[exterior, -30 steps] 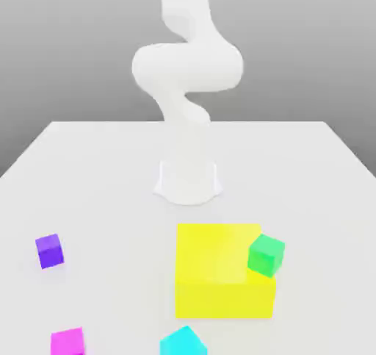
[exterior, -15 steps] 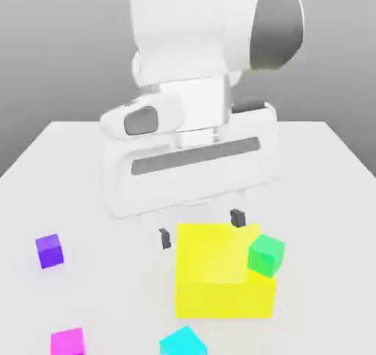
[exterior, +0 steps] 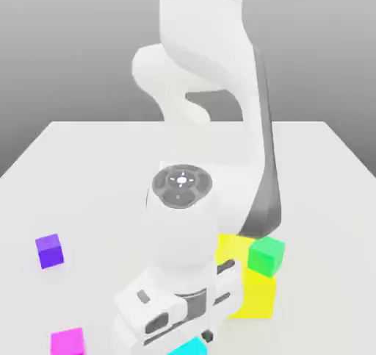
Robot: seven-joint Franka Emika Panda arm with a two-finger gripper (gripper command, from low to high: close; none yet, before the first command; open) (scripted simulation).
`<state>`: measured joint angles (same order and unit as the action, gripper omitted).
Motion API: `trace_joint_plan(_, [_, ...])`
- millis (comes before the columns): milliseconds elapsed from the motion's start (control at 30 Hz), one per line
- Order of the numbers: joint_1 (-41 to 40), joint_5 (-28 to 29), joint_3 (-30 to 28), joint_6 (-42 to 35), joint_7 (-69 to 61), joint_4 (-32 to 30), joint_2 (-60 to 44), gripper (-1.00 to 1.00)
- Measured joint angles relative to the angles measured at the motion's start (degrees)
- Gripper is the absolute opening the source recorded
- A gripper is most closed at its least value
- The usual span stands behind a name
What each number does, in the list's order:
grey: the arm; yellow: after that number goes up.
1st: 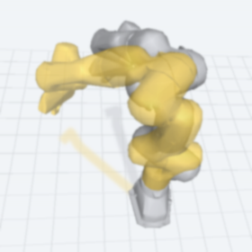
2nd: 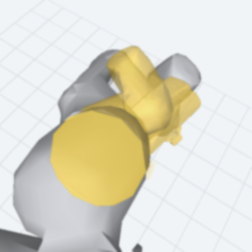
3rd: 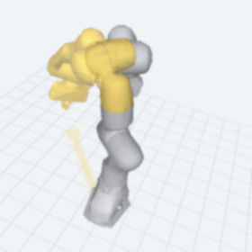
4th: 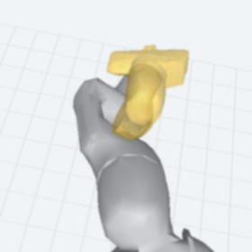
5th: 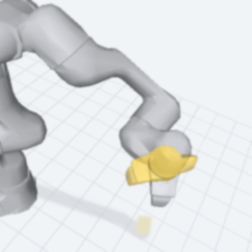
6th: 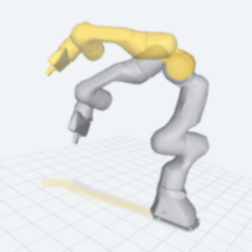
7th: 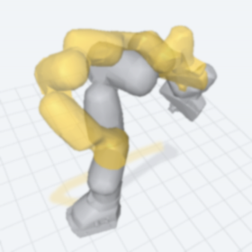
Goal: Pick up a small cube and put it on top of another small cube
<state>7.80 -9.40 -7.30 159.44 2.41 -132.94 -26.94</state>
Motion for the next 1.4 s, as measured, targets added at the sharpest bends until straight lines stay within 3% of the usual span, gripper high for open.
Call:
trace_joint_plan(133, [-0.1,-0.1,0.1,0.3,-0.1,0.1,-0.4,-1.00])
trace_joint_plan(300, [1.6,2.5,-1.5,-6.5,1.9,-2.2,8.6,-1.00])
trace_joint_plan(567, [6.7,3.3,2.7,-14.8,3.0,-9.9,24.0,-1.00])
trace_joint_plan(833, [10.7,8.3,6.7,-22.0,7.1,-18.2,40.4,-1.00])
trace_joint_plan(1000, [11.0,9.1,7.5,-12.8,7.8,-21.3,34.5,-1.00])
trace_joint_plan(1033, [11.0,9.2,7.5,-11.5,7.8,-21.6,33.4,1.00])
trace_joint_plan(1233, [11.0,9.3,7.5,-10.8,7.9,-21.7,32.9,1.00])
trace_joint_plan(1400, [11.0,9.3,7.5,-20.1,7.9,-19.8,40.3,1.00])
